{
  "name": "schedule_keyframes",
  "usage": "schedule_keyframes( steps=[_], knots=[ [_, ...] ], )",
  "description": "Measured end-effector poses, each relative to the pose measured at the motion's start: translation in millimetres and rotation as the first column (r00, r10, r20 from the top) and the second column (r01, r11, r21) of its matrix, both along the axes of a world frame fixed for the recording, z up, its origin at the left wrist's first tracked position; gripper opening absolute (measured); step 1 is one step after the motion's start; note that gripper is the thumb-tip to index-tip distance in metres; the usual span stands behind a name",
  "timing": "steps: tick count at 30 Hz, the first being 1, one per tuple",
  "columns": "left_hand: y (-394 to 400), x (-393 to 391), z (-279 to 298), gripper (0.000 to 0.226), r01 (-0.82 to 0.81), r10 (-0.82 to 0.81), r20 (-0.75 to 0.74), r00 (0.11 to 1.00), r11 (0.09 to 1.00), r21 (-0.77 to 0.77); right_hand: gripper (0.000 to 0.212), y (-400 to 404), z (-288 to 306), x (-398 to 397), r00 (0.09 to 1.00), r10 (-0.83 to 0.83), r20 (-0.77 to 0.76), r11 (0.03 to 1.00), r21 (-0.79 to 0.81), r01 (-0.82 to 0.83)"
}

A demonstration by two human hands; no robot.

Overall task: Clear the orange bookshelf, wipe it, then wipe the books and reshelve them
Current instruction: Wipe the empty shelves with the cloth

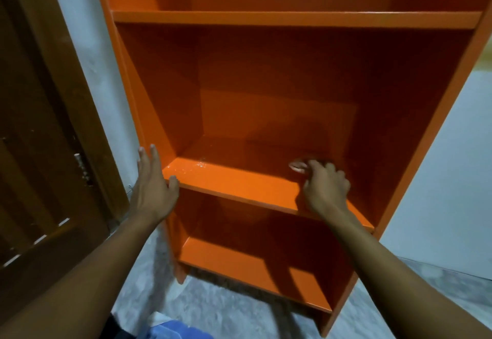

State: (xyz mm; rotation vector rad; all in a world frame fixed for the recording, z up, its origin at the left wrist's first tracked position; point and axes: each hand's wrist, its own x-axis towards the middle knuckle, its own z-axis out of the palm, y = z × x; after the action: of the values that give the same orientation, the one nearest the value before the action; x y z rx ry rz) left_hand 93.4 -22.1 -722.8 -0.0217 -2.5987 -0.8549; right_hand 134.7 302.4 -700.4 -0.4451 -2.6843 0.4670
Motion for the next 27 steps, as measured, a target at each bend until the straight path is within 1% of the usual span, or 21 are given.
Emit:
schedule_keyframes(
  steps=[1,3,7,9,10,12,14,17,19,22,24,26,27],
  knots=[
    [0.9,-1.1,6.0,0.083,-0.007,0.007,-0.014,1.0,1.0,0.016,0.032,5.7,-4.8,2.4,0.992,-0.069,0.106,0.998,0.013,0.068],
    [1.4,-3.4,13.7,0.086,-0.017,0.018,-0.034,0.999,0.999,0.038,0.04,1.5,-12.5,2.1,0.971,-0.062,0.23,0.997,0.056,0.05],
    [-2.0,-6.3,16.5,0.088,-0.022,0.023,-0.008,1.0,1.0,0.015,0.054,-29.1,-4.7,-24.0,0.938,-0.012,0.347,1.0,0.013,0.008],
    [-7.3,-7.3,14.6,0.089,-0.001,0.001,0.018,1.0,1.0,-0.001,0.054,-39.0,-0.7,-46.0,0.921,0.035,0.387,0.999,-0.033,-0.024],
    [-11.2,-8.7,13.3,0.091,0.012,-0.012,0.032,0.999,1.0,-0.003,0.051,-43.2,0.9,-57.8,0.909,0.091,0.406,0.995,-0.067,-0.07],
    [-18.3,-12.0,11.2,0.093,0.032,-0.032,0.054,0.998,0.999,-0.001,0.045,-51.6,-0.6,-84.3,0.854,0.219,0.472,0.974,-0.164,-0.159],
    [-23.1,-14.9,9.6,0.094,0.04,-0.04,0.064,0.997,0.999,0.002,0.045,-61.7,-2.0,-110.4,0.849,0.227,0.476,0.969,-0.199,-0.147],
    [-25.2,-17.7,7.7,0.095,0.047,-0.046,0.063,0.997,0.999,-0.005,0.06,-77.5,0.2,-132.2,0.877,0.139,0.46,0.99,-0.1,-0.104],
    [-26.0,-18.7,7.0,0.095,0.047,-0.047,0.058,0.997,0.999,-0.015,0.061,-85.0,-0.3,-148.9,0.866,0.166,0.472,0.986,-0.088,-0.142],
    [-26.9,-18.5,8.2,0.094,0.043,-0.041,0.054,0.998,0.999,-0.027,0.059,-100.0,-3.3,-164.5,0.842,0.246,0.479,0.967,-0.058,-0.25],
    [-26.8,-17.0,9.2,0.093,0.051,-0.05,0.047,0.998,0.998,-0.022,0.055,-114.6,-3.6,-160.6,0.807,0.331,0.489,0.937,-0.065,-0.344],
    [-27.5,-14.8,9.9,0.092,0.057,-0.056,0.038,0.998,0.998,-0.02,0.052,-126.3,-2.8,-149.2,0.732,0.497,0.466,0.86,-0.147,-0.489],
    [-27.5,-13.6,10.6,0.092,0.061,-0.061,0.035,0.998,0.998,-0.018,0.052,-132.3,-5.5,-144.3,0.698,0.58,0.42,0.807,-0.186,-0.56]
  ],
)
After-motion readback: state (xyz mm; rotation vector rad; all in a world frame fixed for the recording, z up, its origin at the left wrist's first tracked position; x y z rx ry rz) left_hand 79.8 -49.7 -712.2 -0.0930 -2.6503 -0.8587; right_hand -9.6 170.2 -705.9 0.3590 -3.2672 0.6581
